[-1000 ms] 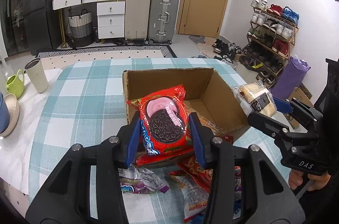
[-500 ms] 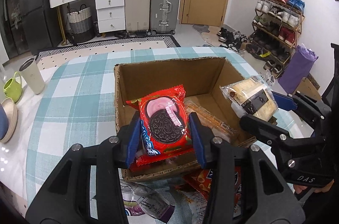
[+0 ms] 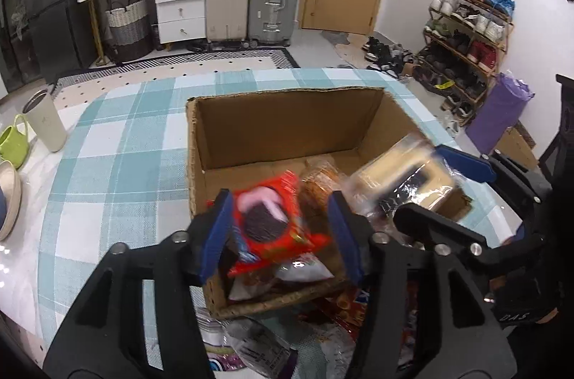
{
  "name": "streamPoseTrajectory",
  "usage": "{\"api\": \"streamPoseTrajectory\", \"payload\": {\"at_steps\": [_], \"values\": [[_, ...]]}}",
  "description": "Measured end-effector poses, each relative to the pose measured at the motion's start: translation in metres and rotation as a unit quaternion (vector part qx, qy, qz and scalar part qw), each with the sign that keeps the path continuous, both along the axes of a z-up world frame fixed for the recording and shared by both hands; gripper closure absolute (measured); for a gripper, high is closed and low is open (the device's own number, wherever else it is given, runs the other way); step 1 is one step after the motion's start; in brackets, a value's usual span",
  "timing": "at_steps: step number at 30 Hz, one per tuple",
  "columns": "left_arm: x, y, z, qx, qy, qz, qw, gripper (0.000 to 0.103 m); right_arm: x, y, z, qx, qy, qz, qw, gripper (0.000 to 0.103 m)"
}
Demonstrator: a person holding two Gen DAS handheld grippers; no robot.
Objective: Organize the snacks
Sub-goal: 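Lift both packs over the box and open both tools to drop them in, then move both tools back toward the remaining candy bags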
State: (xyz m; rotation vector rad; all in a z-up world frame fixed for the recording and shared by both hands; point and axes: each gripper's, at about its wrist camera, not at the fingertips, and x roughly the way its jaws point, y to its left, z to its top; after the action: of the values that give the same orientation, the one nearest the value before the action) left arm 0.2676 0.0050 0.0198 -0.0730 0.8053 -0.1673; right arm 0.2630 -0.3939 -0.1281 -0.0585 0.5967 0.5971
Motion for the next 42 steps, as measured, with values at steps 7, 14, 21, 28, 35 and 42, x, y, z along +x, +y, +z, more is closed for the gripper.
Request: {"api": "streamPoseTrajectory", "payload": {"at_steps": [7,14,21,28,35,42], "values": [[-0.034,-0.001,0.02,0.016,-0.036,0.026,0.9989,0.001,-0.018,-0.031,0.022,0.014,-0.011,-0.037,0.999,0.001],[-0.079,0.015,0.031,-0.001,-0.043,0.038,0.9983,0.001,-0.044,-0.055,0.025,0.016,0.004,-0.056,0.998,0.001],[-0.123,0.028,0.034,0.0,-0.048,0.057,0.9972,0.001,-0.071,-0.069,0.019,0.015,0.028,-0.059,0.998,0.001],[-0.154,0.029,0.03,0.001,-0.047,0.057,0.9973,0.001,-0.098,-0.068,0.009,-0.002,0.037,-0.055,0.998,0.001],[-0.166,0.026,0.021,-0.003,-0.043,0.054,0.9976,0.001,-0.111,-0.065,-0.009,-0.009,0.054,-0.048,0.997,0.001],[-0.17,0.033,0.007,0.001,-0.025,0.063,0.9977,0.001,-0.111,-0.06,-0.024,-0.01,0.067,-0.039,0.997,0.001]]}}
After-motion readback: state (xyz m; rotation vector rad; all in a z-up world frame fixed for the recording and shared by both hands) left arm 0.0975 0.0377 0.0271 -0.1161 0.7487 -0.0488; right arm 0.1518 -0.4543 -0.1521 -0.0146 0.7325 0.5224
